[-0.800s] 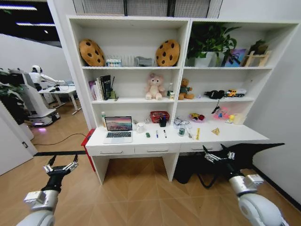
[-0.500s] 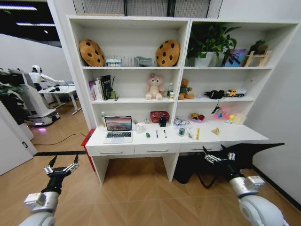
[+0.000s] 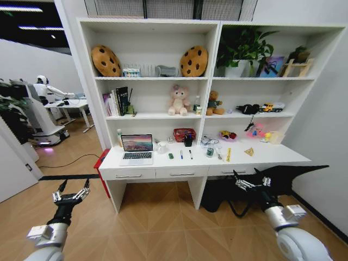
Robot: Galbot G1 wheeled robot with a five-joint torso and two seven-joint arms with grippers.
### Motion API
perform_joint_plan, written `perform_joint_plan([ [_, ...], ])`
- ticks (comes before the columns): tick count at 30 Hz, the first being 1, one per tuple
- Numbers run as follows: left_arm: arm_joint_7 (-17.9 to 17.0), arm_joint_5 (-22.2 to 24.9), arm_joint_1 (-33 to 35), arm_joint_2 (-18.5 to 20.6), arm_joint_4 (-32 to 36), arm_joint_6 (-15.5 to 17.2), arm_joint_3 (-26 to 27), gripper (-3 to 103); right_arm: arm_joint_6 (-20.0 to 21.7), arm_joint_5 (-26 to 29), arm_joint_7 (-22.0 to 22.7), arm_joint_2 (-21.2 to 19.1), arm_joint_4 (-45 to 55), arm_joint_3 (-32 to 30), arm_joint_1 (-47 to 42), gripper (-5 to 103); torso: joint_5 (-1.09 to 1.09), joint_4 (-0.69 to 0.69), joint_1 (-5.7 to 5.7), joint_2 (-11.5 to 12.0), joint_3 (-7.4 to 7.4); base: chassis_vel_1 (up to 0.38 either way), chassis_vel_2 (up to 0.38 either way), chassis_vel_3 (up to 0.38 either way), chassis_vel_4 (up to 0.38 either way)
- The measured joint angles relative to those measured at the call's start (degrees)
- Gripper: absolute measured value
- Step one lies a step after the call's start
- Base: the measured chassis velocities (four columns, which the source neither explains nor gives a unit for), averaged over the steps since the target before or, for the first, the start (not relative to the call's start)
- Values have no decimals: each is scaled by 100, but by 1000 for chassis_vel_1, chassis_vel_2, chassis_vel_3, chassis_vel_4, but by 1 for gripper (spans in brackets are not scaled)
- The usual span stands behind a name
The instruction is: Organize the objects on the table.
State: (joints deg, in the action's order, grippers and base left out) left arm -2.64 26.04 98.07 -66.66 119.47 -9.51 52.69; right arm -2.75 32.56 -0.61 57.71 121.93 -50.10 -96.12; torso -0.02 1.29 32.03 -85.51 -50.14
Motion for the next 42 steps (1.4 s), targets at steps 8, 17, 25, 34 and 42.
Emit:
perform_joint_plan([
  [8,2,-35,30,59,-11,-29,-16,100,8,8,1,-32,-4,-7,-23,100,2,-3,0,1,-1,-105,112,73,-106],
  [17,1,-38,38,154,-54,-29,-19,100,40,-3,13,-18,-26,57,-10,100,-1,0,1,2,-1,-143,153,137,-155],
  [25,-16,-91,28,137,-59,-9,-81,100,54,13,18,-34,-55,49,-7,100,2,1,-1,1,0,-128,85,109,-90],
  [34,-27,-162,38,29,-30,1,-124,100,73,57,17,-37,-69,73,29,100,-2,0,0,1,0,-131,155,139,-155],
  [42,-9,-175,133,-61,-54,-34,-49,100,71,-27,6,9,-156,214,82,100,2,-2,1,1,-1,-161,168,160,-154],
])
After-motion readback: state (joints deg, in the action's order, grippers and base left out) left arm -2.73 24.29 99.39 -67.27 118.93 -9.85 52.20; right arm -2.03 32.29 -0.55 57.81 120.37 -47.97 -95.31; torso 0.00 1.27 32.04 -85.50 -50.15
